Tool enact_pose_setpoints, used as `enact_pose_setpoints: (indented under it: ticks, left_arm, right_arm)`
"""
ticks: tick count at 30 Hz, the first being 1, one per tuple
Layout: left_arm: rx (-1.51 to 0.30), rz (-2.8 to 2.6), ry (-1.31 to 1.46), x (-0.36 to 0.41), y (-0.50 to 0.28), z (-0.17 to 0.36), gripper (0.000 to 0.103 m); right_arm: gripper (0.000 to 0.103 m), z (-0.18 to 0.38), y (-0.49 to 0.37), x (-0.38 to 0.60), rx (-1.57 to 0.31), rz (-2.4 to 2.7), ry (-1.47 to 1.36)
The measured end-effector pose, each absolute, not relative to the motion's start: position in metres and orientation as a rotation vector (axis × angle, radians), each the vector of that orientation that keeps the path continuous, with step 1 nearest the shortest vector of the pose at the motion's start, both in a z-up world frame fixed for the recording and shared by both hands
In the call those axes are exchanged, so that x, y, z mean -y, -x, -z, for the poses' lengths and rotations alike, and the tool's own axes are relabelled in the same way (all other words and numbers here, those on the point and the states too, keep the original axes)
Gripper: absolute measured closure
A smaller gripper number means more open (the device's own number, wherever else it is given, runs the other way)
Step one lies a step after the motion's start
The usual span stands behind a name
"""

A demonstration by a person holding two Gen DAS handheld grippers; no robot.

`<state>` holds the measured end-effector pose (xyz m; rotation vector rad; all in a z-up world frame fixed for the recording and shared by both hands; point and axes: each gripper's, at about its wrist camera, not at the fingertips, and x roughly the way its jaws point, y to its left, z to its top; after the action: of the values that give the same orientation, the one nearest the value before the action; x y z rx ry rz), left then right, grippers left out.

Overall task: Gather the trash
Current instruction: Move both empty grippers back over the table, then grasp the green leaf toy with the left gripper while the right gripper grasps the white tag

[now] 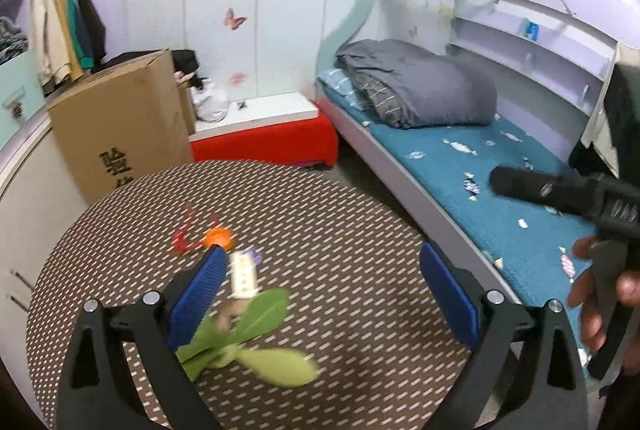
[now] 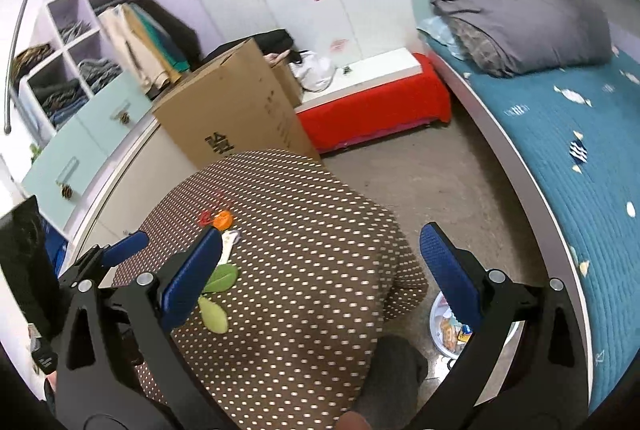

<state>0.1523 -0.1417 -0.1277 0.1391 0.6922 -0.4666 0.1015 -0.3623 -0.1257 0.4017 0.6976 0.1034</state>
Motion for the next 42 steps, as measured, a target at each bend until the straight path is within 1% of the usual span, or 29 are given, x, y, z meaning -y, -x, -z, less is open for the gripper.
enact_pose_setpoints:
  ticks: [9,16,17,18,19,20,21,22,23,24,25,26,31,32,33,36,40,42]
  left_arm:
    - [-0.79,0.365,-0.156,0.069,-0.16,0.175,0.008]
    - [-0.876,0.349,-0.176,0.058,-0.176,0.207,0.008]
    - [-0.881,0.352,-0.17,0.058,-0.179,0.21,0.011]
    - [-0.89,0.363,-0.163,0.058,-0.181,0.212,0.017]
    - [-0.903,0.375,-0.159,0.058,-0.184,0.214,0.033]
    - [-0.919,0.381,-0.159,0.059,-0.186,0.217,0.041]
    - [-0.913,0.371,-0.176,0.06,-0.187,0.218,0.043]
    - [-0.907,0.375,-0.183,0.06,-0.186,0.218,0.051]
    - [-0.9,0.381,-0.184,0.059,-0.185,0.218,0.062]
    - [-0.897,0.379,-0.177,0.056,-0.184,0.217,0.069]
    - [-0.894,0.378,-0.153,0.05,-0.185,0.215,0.081]
    - [-0.897,0.385,-0.126,0.044,-0.185,0.214,0.088]
    - [-0.872,0.347,-0.042,0.015,-0.182,0.206,0.089]
    - [-0.862,0.335,-0.027,0.007,-0.18,0.204,0.089]
    - [-0.856,0.325,-0.021,0.004,-0.179,0.201,0.089]
    - [-0.838,0.292,0.026,-0.015,-0.177,0.194,0.089]
    - [-0.822,0.263,0.069,-0.034,-0.173,0.188,0.089]
    - [-0.816,0.248,0.08,-0.041,-0.171,0.186,0.089]
  right_arm:
    - [0.006,0.134,-0.114,0.322,-0.742,-0.159,-0.344]
    - [0.006,0.145,-0.121,0.303,-0.779,-0.177,-0.311]
    - [0.006,0.146,-0.122,0.301,-0.782,-0.179,-0.304]
    - [0.006,0.147,-0.123,0.298,-0.787,-0.181,-0.297]
    - [0.006,0.148,-0.124,0.296,-0.791,-0.184,-0.29]
    - [0.006,0.149,-0.125,0.295,-0.795,-0.187,-0.285]
    - [0.006,0.15,-0.127,0.293,-0.801,-0.189,-0.28]
    - [0.006,0.153,-0.13,0.289,-0.808,-0.191,-0.275]
    - [0.006,0.155,-0.134,0.285,-0.815,-0.196,-0.27]
    - [0.006,0.157,-0.136,0.282,-0.82,-0.2,-0.266]
    - [0.006,0.16,-0.142,0.277,-0.83,-0.208,-0.259]
    - [0.006,0.163,-0.145,0.272,-0.836,-0.215,-0.254]
    - [0.008,0.188,-0.179,0.235,-0.888,-0.24,-0.178]
    - [0.015,0.194,-0.186,0.229,-0.898,-0.249,-0.169]
    - [0.026,0.197,-0.189,0.222,-0.903,-0.253,-0.158]
    - [0.041,0.212,-0.207,0.199,-0.928,-0.265,-0.094]
    - [0.053,0.225,-0.222,0.177,-0.92,-0.251,-0.029]
    - [0.075,0.226,-0.224,0.167,-0.9,-0.232,0.03]
